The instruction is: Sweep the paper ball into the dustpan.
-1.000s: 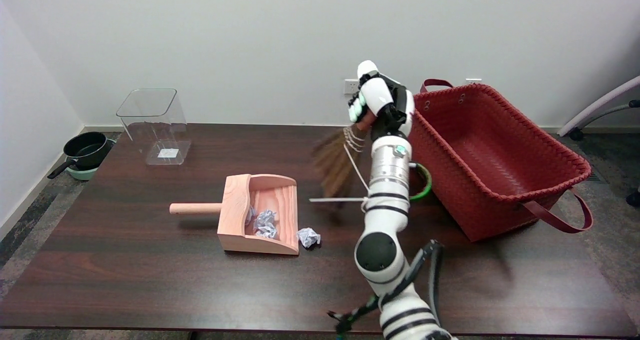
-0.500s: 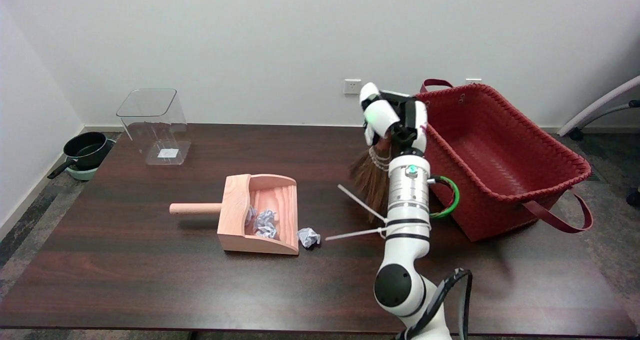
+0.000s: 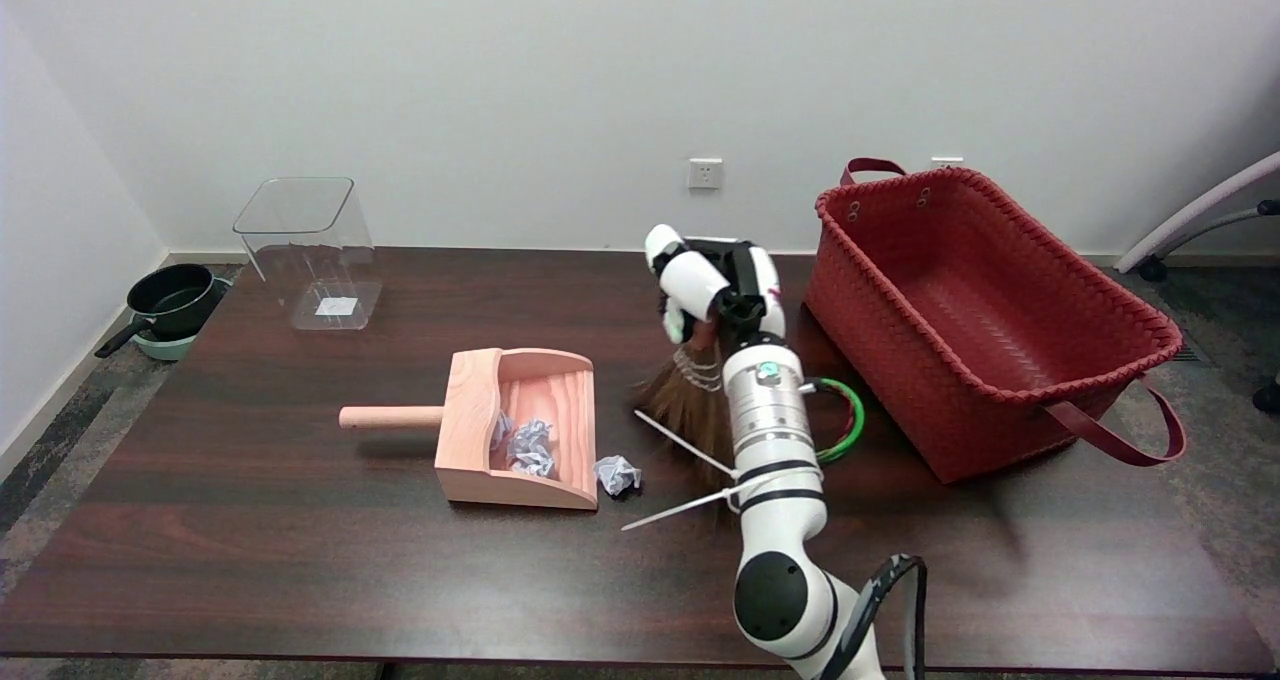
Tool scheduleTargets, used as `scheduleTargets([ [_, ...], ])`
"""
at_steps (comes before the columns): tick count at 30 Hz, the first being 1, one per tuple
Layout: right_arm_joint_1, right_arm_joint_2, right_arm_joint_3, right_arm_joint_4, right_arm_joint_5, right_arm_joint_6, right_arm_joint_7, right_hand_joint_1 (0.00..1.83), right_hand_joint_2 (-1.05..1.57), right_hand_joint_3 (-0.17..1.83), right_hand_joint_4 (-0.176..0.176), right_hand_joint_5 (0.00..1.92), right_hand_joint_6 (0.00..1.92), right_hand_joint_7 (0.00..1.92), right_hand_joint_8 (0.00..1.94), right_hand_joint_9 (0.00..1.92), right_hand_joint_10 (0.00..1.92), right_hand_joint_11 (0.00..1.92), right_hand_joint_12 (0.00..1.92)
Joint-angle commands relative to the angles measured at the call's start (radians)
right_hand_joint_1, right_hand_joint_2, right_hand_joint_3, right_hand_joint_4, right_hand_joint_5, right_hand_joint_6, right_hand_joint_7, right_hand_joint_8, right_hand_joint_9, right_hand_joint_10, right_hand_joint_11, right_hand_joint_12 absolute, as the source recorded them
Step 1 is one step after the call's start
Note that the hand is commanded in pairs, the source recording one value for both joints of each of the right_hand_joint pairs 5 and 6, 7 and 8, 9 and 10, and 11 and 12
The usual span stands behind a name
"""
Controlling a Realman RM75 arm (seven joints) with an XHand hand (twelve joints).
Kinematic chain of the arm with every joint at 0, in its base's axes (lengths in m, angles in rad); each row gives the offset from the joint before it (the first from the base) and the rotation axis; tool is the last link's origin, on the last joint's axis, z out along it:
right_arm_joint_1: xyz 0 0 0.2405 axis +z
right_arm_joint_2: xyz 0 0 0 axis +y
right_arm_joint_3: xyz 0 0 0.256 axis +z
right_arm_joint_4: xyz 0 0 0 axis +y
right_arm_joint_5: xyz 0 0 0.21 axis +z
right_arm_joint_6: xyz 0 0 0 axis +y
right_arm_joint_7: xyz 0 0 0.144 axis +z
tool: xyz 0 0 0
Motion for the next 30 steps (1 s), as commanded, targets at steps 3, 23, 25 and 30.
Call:
scheduleTargets([
  [3,0.186,-0.002,-0.004,0.129,0.314,0.107,0.001,0.92,1.57,1.54,0.0,1.92,1.92,1.92,1.92,1.92,1.92,1.92,1.92],
  [23,0.411,-0.003,-0.058,0.227,0.753,-0.179,0.007,0.85,1.57,1.45,0.0,1.92,1.92,1.92,1.92,1.92,1.92,1.92,1.92],
  [25,0.425,-0.002,-0.074,0.223,0.808,-0.216,0.008,0.85,1.57,1.44,0.0,1.92,1.92,1.92,1.92,1.92,1.92,1.92,1.92],
  [30,0.413,0.002,-0.105,0.189,0.841,-0.27,0.005,0.84,1.57,1.44,0.0,1.92,1.92,1.92,1.92,1.92,1.92,1.92,1.92],
])
